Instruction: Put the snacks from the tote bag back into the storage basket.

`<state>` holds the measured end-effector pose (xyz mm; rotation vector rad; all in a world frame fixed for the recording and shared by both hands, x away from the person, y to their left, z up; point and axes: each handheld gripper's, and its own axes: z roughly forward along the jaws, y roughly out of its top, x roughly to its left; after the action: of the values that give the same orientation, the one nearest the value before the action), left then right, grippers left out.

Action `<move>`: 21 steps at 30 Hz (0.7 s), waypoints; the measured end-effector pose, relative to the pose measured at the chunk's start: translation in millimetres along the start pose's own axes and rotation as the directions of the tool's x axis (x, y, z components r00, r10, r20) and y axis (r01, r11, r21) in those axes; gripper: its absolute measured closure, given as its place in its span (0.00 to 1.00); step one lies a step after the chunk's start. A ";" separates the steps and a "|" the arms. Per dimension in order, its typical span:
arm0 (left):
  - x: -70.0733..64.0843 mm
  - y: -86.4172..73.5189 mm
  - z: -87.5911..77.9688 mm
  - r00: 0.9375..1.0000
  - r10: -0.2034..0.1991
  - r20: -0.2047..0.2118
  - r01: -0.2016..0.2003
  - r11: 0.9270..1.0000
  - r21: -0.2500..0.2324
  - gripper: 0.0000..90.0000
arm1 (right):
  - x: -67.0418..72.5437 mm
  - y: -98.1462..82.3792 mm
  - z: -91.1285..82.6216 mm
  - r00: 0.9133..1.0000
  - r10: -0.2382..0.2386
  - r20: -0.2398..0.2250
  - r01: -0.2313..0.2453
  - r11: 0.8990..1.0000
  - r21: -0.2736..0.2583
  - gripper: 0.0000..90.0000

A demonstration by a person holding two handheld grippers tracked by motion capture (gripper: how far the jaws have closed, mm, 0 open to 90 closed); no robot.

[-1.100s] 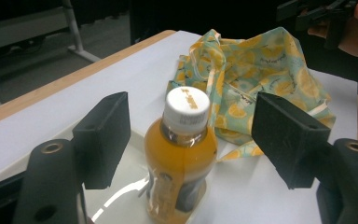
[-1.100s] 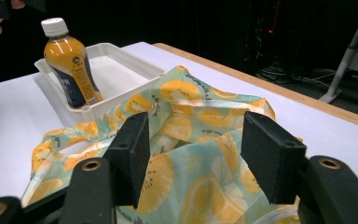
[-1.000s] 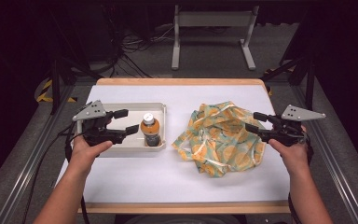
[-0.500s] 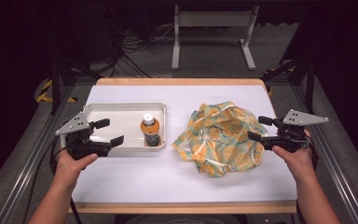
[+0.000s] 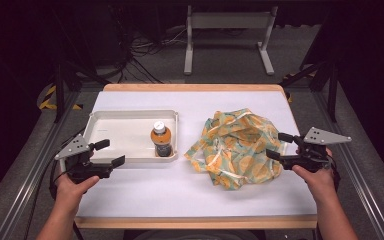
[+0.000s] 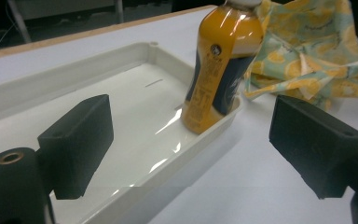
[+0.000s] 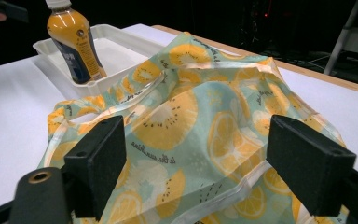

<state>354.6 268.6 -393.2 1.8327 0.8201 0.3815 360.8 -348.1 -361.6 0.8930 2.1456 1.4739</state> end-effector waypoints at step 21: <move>4.8 -41.6 13.1 0.996 -0.006 -0.084 0.006 1.000 -0.004 0.13 | 0.9 -23.1 11.9 1.000 -0.017 0.004 0.017 1.000 0.004 0.22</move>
<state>351.1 272.1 -436.7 1.8206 0.8819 0.4585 361.1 -345.0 -387.4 0.8766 2.1489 1.4592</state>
